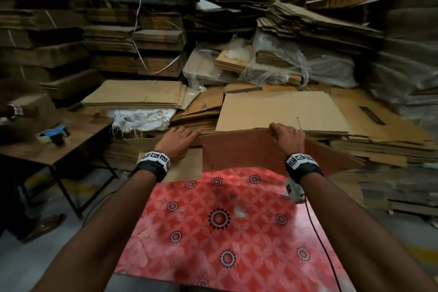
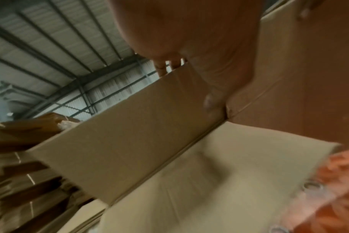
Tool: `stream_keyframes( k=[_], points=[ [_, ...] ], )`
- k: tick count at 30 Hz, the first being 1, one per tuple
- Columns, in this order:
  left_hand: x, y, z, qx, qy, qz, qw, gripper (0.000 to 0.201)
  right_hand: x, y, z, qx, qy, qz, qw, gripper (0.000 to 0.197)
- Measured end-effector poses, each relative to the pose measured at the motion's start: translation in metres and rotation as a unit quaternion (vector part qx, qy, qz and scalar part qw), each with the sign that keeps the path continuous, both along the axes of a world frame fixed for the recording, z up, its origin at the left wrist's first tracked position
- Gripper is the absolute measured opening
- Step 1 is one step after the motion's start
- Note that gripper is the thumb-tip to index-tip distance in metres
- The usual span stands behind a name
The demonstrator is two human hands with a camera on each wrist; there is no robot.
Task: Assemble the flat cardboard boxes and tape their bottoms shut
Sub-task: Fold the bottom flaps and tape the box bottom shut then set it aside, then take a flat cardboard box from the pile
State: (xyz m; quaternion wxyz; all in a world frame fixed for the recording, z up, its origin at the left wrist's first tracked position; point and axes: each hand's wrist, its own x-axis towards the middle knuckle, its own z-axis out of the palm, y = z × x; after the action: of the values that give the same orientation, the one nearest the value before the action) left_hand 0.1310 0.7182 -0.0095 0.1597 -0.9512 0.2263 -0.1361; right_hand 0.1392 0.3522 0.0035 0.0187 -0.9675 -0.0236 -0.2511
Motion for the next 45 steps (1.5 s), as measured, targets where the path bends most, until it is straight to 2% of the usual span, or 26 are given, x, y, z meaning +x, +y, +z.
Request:
stream_keyframes(
  k=[2,3,5,8,11,16,18,23,26,28,30,33,38,40,42,45],
  points=[
    [0.004,-0.004,0.0,-0.039,0.008,-0.011,0.999,0.087,-0.001,-0.006,0.004,-0.007,0.0,-0.007,1.0,0.011],
    [0.005,-0.007,0.0,-0.058,0.011,-0.019,0.998,0.09,-0.001,-0.008,0.006,-0.011,0.001,-0.01,1.0,0.012],
    [0.005,-0.014,0.0,-0.066,-0.013,-0.047,0.997,0.11,-0.001,-0.014,0.01,-0.014,0.0,-0.014,1.0,0.011],
    [0.002,-0.024,-0.005,-0.022,-0.051,-0.09,0.994,0.13,0.0,-0.023,0.014,-0.005,-0.005,-0.01,1.0,0.01],
    [0.0,-0.032,-0.009,0.016,-0.046,-0.081,0.996,0.142,0.0,-0.031,0.018,0.005,-0.001,-0.012,1.0,0.013],
    [-0.005,-0.038,-0.017,0.06,-0.059,-0.049,0.995,0.151,-0.002,-0.035,0.025,0.008,-0.007,-0.011,1.0,0.014],
    [-0.005,-0.038,-0.018,0.071,-0.074,-0.033,0.994,0.15,-0.003,-0.035,0.03,0.004,-0.01,-0.007,1.0,0.01],
    [-0.002,-0.039,-0.013,-0.002,-0.109,-0.043,0.993,0.122,-0.003,-0.035,0.038,0.007,-0.01,0.003,1.0,0.006],
    [0.004,-0.048,0.008,-0.004,-0.099,0.006,0.995,0.112,-0.003,-0.032,0.034,-0.003,-0.017,0.01,1.0,0.005],
    [0.009,-0.051,0.02,-0.002,-0.071,0.021,0.997,0.086,-0.003,-0.031,0.032,-0.013,-0.025,0.009,1.0,0.007],
    [0.017,-0.051,0.026,-0.051,-0.021,-0.006,0.998,0.062,-0.005,-0.03,0.033,-0.016,-0.036,0.002,0.999,0.009],
    [0.022,-0.053,0.03,-0.131,0.057,-0.024,0.989,0.051,-0.01,-0.034,0.034,-0.014,-0.04,-0.008,0.999,0.014],
    [0.02,-0.068,0.03,-0.158,0.008,0.018,0.987,0.038,-0.025,-0.04,0.042,0.002,-0.052,-0.023,0.998,0.018],
    [0.017,-0.075,0.037,-0.19,-0.024,0.009,0.982,0.024,-0.027,-0.048,0.05,0.019,-0.055,-0.013,0.998,0.02],
    [0.014,-0.08,0.048,-0.216,-0.055,-0.013,0.975,0.015,-0.026,-0.058,0.063,0.037,-0.042,0.005,0.998,0.032],
    [0.014,-0.086,0.067,-0.239,-0.103,-0.048,0.964,0.017,-0.02,-0.073,0.085,0.06,-0.004,0.03,0.998,0.054]
  ],
)
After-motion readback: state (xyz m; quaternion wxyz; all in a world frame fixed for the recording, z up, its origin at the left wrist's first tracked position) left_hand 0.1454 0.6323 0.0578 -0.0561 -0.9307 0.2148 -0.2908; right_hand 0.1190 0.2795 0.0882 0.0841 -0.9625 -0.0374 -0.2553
